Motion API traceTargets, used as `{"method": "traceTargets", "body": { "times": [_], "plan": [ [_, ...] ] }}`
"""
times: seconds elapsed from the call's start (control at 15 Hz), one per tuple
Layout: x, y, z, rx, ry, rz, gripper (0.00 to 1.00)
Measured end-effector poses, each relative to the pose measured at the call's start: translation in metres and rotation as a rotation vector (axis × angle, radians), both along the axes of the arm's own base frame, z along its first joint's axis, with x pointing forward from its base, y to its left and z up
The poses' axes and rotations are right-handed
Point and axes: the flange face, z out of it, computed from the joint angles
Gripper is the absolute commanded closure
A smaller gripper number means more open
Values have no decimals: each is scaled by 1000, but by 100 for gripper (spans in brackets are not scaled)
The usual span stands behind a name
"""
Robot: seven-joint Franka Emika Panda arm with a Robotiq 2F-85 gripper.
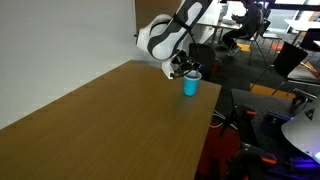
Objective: Put the pen in the cup
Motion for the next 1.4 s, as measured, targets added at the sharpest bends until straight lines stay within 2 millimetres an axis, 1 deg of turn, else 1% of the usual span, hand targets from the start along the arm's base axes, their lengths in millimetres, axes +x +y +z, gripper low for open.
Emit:
{"method": "traceTargets", "body": {
  "times": [0.27, 0.33, 0.67, 0.87, 1.13, 1.4],
  "plan": [
    [5, -1, 0, -3, -7, 3, 3],
    [6, -1, 1, -4, -10, 3, 0],
    [10, 0, 7, -8, -26, 5, 0],
    [15, 1, 21, -10, -52, 6, 0],
    [23, 7, 53, -14, -110, 15, 0],
    [26, 16, 94, -34, -179, 11, 0]
  ]
}}
